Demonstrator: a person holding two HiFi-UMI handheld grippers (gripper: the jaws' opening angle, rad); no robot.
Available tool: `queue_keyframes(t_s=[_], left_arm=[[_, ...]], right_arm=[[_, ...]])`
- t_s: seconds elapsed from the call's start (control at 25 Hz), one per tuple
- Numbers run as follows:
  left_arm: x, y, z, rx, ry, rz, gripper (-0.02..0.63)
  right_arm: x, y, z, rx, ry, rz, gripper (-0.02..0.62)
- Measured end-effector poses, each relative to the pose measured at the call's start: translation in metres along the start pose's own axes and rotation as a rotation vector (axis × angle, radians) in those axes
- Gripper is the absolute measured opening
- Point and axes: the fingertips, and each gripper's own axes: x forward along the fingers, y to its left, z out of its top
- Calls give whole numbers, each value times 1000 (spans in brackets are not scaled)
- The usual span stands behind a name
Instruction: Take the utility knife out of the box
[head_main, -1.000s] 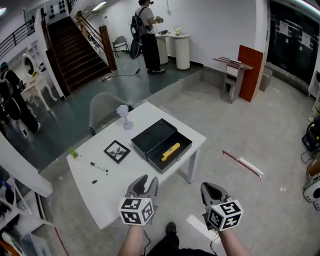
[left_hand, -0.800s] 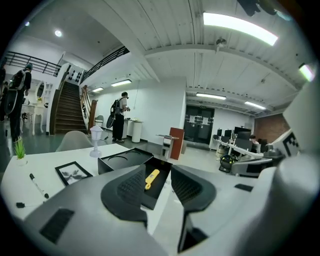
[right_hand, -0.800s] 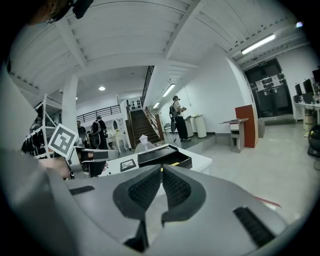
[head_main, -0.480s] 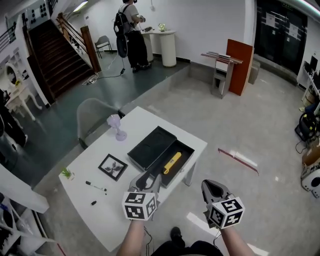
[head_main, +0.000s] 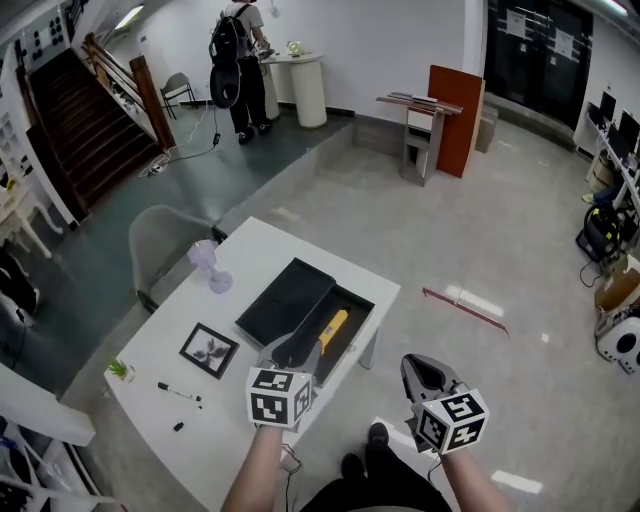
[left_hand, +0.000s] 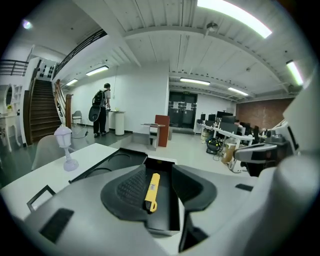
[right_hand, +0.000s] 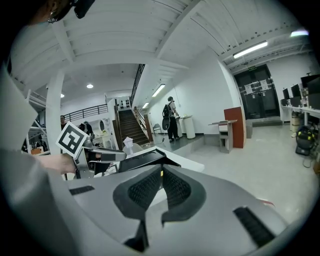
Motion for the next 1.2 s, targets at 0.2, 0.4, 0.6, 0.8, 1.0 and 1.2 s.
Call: queue_keyframes(t_s=[0.2, 0.4, 0.6, 0.8, 1.0, 1.2], left_arm=[[31, -5, 0, 53, 74, -32, 149], [69, -4, 1, 91, 132, -48, 150], [100, -4, -2, 105, 190, -67, 150], [127, -5, -14, 130, 264, -77, 150], [144, -4, -34, 153, 354, -80, 150], [156, -4, -55, 164, 427, -83, 150]], right_arm=[[13, -25, 6, 25, -9, -15, 2], [30, -50, 14, 38, -18, -20, 2], [42, -70, 15, 58, -6, -32, 2], [48, -88, 14, 74, 5, -53, 2], [55, -99, 10, 91, 20, -61, 2], [59, -106, 4, 105, 38, -65, 3]])
